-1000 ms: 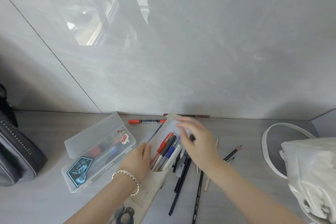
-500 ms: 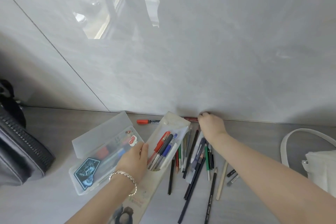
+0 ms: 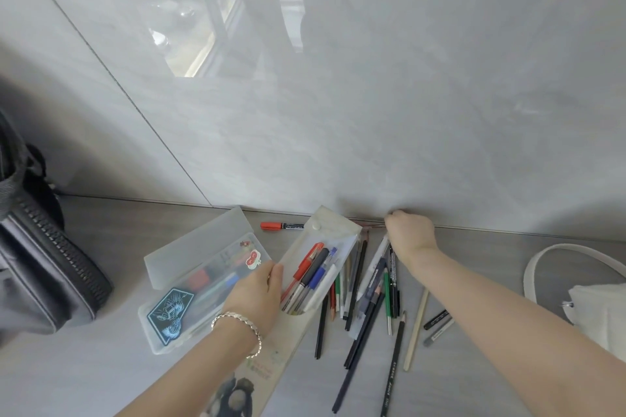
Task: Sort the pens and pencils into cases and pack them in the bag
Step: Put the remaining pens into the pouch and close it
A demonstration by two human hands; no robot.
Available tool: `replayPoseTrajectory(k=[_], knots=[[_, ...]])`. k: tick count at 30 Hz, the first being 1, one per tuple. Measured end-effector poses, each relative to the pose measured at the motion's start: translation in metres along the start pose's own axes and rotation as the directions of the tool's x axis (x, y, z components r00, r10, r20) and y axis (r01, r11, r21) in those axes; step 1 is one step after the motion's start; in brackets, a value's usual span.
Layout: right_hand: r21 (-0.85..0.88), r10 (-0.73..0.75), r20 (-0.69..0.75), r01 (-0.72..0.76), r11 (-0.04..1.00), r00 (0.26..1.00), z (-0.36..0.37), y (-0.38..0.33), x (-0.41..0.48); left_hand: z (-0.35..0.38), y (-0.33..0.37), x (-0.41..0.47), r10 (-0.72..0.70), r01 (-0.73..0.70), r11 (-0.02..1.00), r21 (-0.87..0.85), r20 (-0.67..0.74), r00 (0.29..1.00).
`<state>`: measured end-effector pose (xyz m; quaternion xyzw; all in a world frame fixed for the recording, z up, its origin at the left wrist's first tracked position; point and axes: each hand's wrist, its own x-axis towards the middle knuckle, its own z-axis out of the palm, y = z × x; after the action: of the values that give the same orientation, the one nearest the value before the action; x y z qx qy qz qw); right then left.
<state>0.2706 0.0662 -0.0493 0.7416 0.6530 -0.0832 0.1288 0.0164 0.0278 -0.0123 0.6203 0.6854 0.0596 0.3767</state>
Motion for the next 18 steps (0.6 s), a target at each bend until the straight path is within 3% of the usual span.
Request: replayPoseTrajectory(k=[5,7,10,15,18], knots=[[0.289,0.016,-0.302,0.075,0.954,0.953,-0.011,0.013,-0.023,-0.003,-0.002,-0.004,-0.016,0.016,1.0,-0.005,-0.001,1.0],[0.474,0.133,-0.239,-0.004,0.881,0.962,-0.02,0.018,-0.039,-0.006,-0.002,-0.007,-0.01,0.01,1.0,0.011,-0.001,1.0],[0.602,0.056,-0.194,0.074,0.795,0.979,-0.036,0.026,-0.063,-0.007,0.0,-0.01,0.013,-0.015,0.996,0.083,0.026,1.0],[0.431,-0.307,-0.256,0.393,0.812,0.917,-0.078,0.023,-0.094,-0.004,0.006,-0.014,0.022,-0.025,0.998,0.056,0.04,0.999],[0.18,-0.461,-0.314,0.529,0.829,0.83,-0.078,0.008,-0.099,0.001,0.01,-0.019,0.097,-0.101,0.993,0.057,0.066,0.993]])
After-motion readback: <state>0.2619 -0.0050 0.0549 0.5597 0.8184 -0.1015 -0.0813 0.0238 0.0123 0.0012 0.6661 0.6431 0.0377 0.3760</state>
